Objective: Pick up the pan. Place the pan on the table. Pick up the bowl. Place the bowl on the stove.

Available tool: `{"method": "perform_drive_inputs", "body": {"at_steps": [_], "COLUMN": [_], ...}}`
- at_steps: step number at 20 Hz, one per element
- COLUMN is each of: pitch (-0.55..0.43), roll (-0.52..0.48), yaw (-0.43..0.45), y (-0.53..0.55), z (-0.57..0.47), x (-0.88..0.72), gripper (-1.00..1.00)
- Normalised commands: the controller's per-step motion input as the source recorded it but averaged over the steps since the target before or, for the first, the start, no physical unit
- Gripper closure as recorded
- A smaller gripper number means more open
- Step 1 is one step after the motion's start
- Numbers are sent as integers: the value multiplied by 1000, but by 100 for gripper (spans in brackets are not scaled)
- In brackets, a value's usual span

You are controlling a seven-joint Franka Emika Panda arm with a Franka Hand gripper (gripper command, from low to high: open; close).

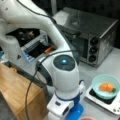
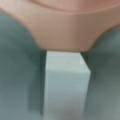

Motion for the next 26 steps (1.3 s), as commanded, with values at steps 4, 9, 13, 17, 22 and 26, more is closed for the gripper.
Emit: {"method": "perform_drive_inputs", "body": {"at_steps": [4,9,13,17,22,26], "pitch": [204,208,210,229,171,53], "roll": [-45,-53,-34,3,27,79], "yaw": [-8,-8,-45,-108,-124,-89], "y": [126,142,236,307,289,264], "z": [554,576,595,524,350,135], "x": [-48,20,-42,-136,-146,-159], "gripper": [-100,-100,-100,-100,-100,-100]}}
